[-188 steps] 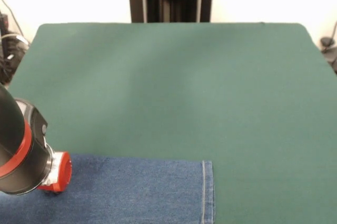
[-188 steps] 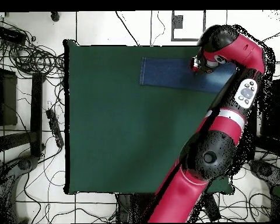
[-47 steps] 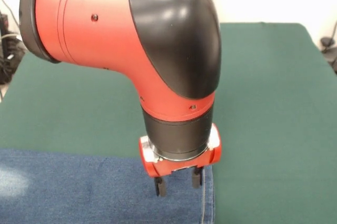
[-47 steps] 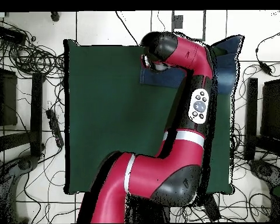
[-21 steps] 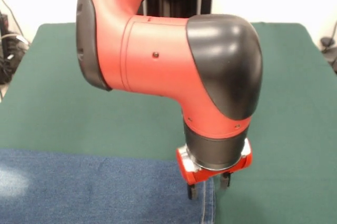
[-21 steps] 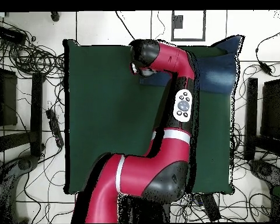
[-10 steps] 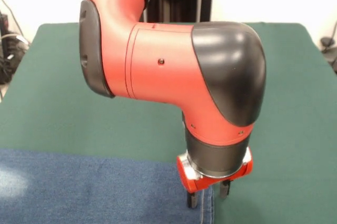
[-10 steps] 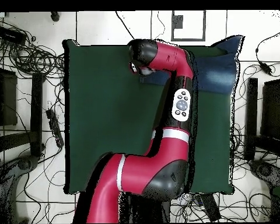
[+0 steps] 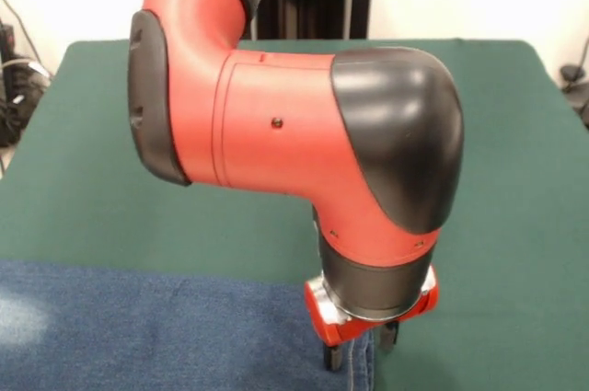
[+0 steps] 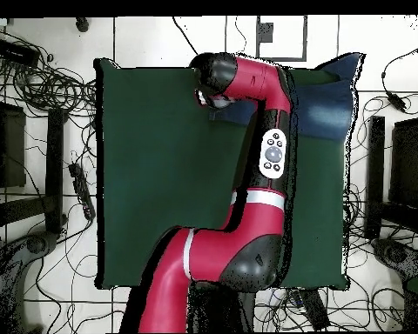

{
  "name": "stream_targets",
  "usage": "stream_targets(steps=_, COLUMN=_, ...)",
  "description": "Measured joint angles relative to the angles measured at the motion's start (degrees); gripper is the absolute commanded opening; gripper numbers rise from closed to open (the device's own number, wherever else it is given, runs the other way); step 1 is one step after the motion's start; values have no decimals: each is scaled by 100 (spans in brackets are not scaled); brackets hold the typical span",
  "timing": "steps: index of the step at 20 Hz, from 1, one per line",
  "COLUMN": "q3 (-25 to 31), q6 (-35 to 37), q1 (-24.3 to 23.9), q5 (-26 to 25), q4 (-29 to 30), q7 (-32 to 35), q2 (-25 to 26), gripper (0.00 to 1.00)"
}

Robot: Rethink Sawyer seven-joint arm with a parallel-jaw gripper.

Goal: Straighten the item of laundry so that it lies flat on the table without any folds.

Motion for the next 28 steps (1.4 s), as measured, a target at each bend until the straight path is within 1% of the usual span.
stream_targets(steps=2, q3=-308, q6=115, q1=-96, q5=331, q4=-184, q7=2, q2=138, gripper=100)
stream_targets(steps=3, q3=-660, q6=230, q1=-208, q5=718, q4=-357, q7=2, q2=277, gripper=100)
stream_targets(steps=5, q3=-1120, q6=359, q1=-353, q5=1216, q4=-528, q7=2, q2=422, gripper=100)
stream_targets(steps=6, q3=-1554, q6=463, q1=-494, q5=1682, q4=-654, q7=2, q2=537, gripper=100)
stream_targets(steps=7, q3=-1880, q6=537, q1=-597, q5=2032, q4=-725, q7=2, q2=606, gripper=100)
stream_targets(steps=8, q3=-2739, q6=745, q1=-869, q5=2884, q4=-837, q7=4, q2=751, gripper=0)
stream_targets(steps=11, q3=-3328, q6=883, q1=-1055, q5=3434, q4=-847, q7=4, q2=819, gripper=0)
stream_targets(steps=15, q3=-4430, q6=1195, q1=-1351, q5=4508, q4=-848, q7=4, q2=897, gripper=0)
stream_targets(steps=17, q3=-4881, q6=1298, q1=-1450, q5=4927, q4=-850, q7=4, q2=913, gripper=0)
stream_targets(steps=18, q3=-5022, q6=1322, q1=-1478, q5=5056, q4=-849, q7=4, q2=914, gripper=0)
stream_targets(steps=19, q3=-5415, q6=1374, q1=-1551, q5=5408, q4=-842, q7=4, q2=913, gripper=0)
stream_targets(steps=20, q3=-5616, q6=1396, q1=-1586, q5=5588, q4=-837, q7=4, q2=908, gripper=0)
stream_targets(steps=24, q3=-6228, q6=1470, q1=-1649, q5=6102, q4=-768, q7=4, q2=871, gripper=0)
stream_targets(steps=26, q3=-6427, q6=1476, q1=-1636, q5=6236, q4=-709, q7=4, q2=846, gripper=0)
stream_targets(steps=28, q3=-6517, q6=1477, q1=-1593, q5=6265, q4=-637, q7=4, q2=824, gripper=0)
